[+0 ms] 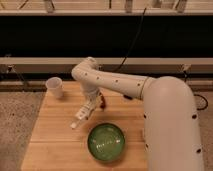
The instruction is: Place the bottle in the ceramic bowl
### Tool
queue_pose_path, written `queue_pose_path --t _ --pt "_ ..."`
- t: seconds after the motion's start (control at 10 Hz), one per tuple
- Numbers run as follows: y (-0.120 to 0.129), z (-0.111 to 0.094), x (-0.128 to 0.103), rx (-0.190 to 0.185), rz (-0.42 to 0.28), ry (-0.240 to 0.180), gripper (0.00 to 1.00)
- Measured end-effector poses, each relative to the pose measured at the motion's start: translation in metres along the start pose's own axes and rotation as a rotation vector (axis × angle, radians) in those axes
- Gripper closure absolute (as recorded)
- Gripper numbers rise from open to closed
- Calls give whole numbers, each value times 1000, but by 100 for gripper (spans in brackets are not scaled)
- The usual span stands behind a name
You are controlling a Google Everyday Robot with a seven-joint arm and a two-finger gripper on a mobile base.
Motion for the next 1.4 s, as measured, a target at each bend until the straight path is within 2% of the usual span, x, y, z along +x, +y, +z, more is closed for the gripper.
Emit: queue_pose_path --t 0.2,0.6,0.9,1.0,1.2,1.4 --pt "20 -5 1 -5 19 -2 98" --pt "44 -18 -10 10 54 -13 98" --pt "70 -17 -9 25 78 -24 98" --pt "84 -19 -11 20 86 -26 98" --pt "86 -21 -14 31 87 -29 98" --pt "108 -17 -10 25 94 -29 98"
